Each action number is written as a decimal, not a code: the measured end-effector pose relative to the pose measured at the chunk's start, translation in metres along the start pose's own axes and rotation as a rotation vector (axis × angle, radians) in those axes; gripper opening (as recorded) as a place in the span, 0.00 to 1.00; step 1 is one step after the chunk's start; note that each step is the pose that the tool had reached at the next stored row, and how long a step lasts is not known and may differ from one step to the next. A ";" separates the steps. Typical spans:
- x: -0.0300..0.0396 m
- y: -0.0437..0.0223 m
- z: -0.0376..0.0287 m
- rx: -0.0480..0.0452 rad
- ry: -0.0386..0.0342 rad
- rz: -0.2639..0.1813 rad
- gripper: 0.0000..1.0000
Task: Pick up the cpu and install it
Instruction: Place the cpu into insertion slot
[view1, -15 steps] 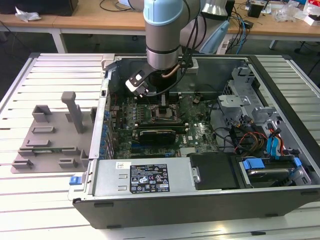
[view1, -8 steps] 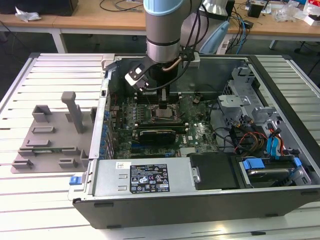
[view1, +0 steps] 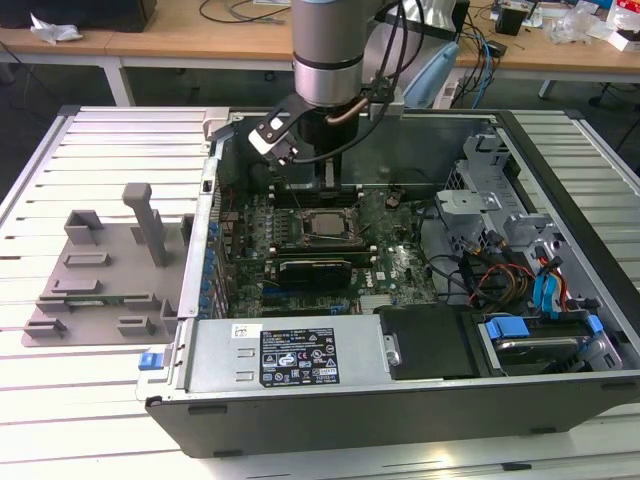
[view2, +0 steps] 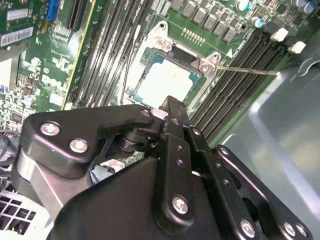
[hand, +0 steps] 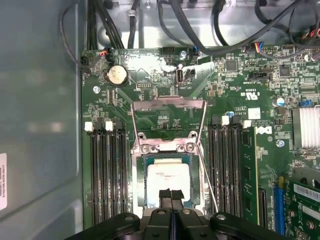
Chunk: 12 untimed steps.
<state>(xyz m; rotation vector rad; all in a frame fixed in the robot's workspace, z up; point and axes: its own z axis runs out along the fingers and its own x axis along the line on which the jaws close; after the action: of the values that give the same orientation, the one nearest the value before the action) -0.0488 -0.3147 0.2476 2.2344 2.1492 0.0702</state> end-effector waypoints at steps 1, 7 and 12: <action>0.0000 0.0010 -0.0002 0.0002 -0.0001 0.000 0.11; 0.0001 0.0020 -0.0089 0.0002 0.0000 0.000 0.11; 0.0001 0.0021 -0.0110 0.0002 0.0001 0.000 0.11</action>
<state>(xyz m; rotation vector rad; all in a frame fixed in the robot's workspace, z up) -0.0474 -0.3147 0.2587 2.2346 2.1493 0.0700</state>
